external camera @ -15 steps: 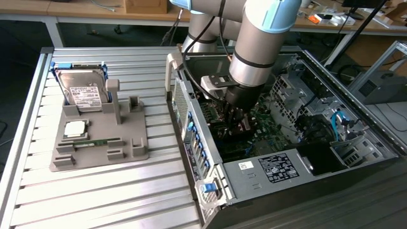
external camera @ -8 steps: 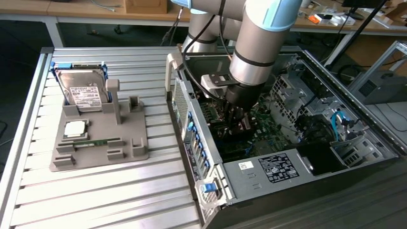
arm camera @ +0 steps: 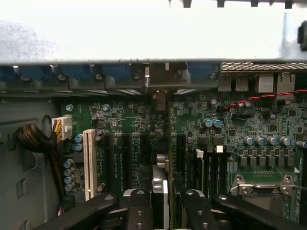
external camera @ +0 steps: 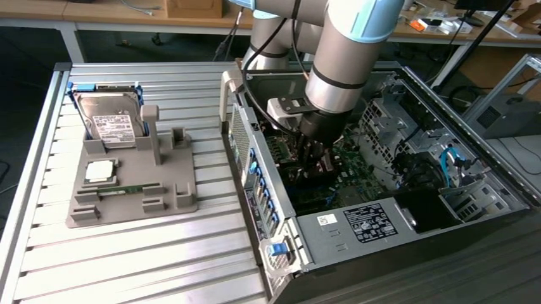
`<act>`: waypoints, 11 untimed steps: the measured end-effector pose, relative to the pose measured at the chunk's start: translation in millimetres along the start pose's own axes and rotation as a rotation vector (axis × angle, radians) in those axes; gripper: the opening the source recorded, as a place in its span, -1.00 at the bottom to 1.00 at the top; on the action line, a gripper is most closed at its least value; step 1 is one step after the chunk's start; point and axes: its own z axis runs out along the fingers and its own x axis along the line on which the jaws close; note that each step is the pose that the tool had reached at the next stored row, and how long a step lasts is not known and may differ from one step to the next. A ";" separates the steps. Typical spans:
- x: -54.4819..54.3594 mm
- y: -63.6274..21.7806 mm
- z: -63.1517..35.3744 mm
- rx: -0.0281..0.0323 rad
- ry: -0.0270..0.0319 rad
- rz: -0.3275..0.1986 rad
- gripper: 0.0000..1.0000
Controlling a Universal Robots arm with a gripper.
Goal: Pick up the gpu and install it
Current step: 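Insert the gpu into the slot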
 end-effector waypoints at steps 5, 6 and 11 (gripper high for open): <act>0.6 0.0 0.3 0.0000 -0.0008 0.000 -0.46; 0.7 0.0 0.5 0.0001 -0.0008 0.000 -0.46; 1.1 0.0 2.0 -0.0011 -0.0003 0.000 -0.46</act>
